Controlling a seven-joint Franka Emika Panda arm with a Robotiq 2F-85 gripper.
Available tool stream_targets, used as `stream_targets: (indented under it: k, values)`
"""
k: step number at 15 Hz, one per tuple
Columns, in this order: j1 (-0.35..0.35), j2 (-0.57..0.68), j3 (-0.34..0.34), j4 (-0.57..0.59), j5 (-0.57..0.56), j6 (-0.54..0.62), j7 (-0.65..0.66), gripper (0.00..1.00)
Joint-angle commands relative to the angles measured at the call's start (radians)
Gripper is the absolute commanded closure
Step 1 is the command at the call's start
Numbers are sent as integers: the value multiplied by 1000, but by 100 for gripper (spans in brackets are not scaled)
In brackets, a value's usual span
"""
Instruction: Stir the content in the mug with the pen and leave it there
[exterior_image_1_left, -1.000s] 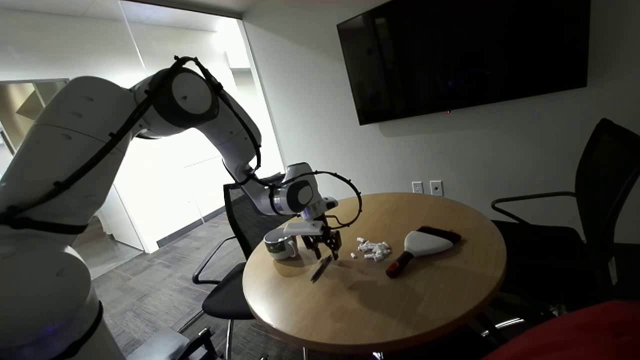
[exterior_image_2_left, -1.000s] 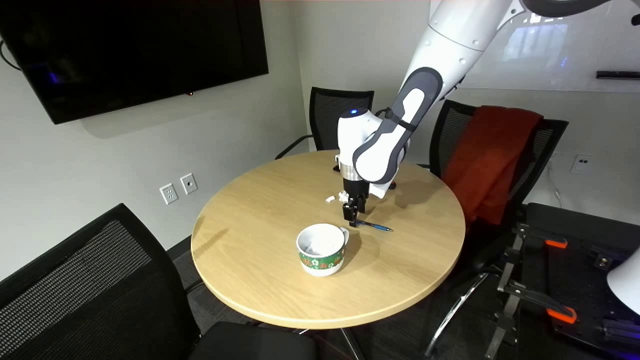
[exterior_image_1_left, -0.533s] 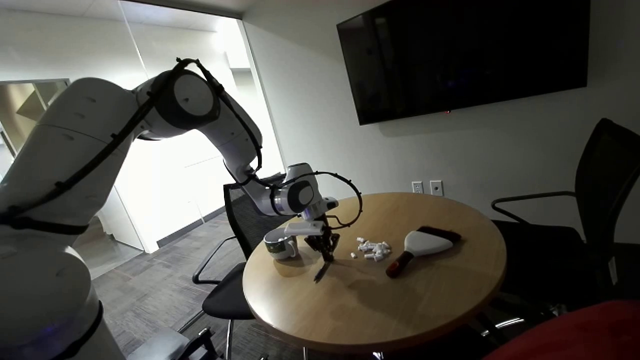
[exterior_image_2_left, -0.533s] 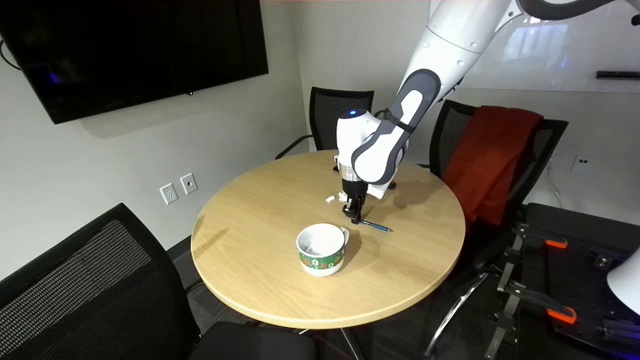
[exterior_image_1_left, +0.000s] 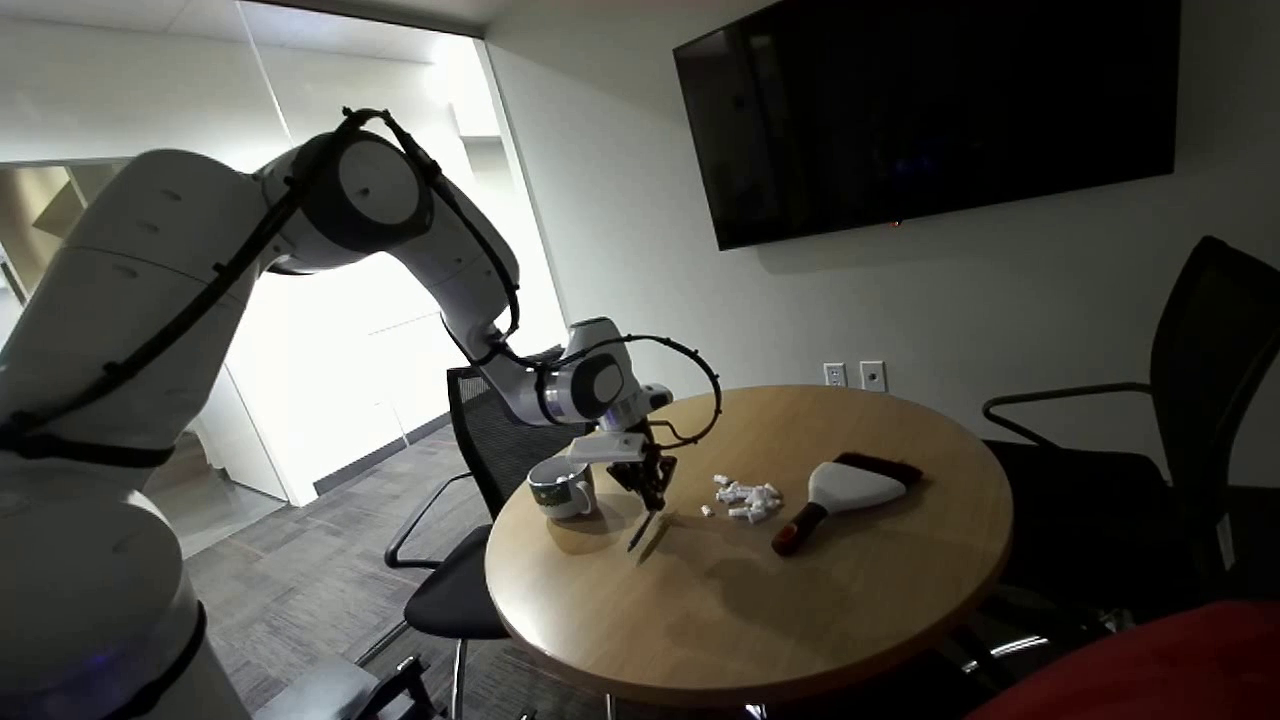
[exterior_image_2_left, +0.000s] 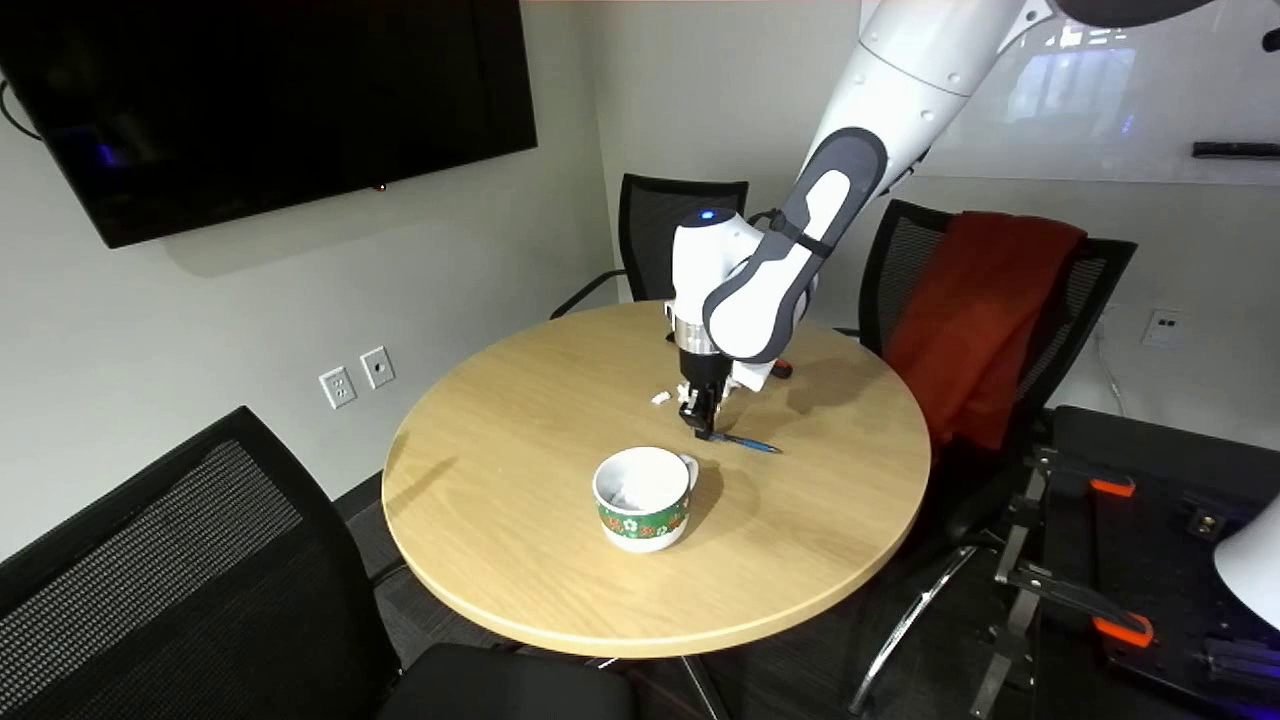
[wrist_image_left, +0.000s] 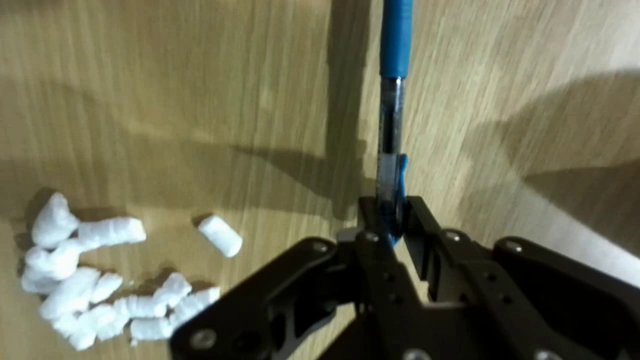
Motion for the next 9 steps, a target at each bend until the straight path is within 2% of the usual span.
stream_targets:
  k: [1,5,7,8,9]
  values:
    - [9,-176,-3,-145,-51,75,-34,96]
    - [-21,-334,39,-223,-105,72,-151,96]
    - [-59,-406,100,-244,-66,8,-255,96]
    - [-26,-309,56,-176,-85,51,-175,83]
    - [-35,-344,74,-192,-80,32,-202,83]
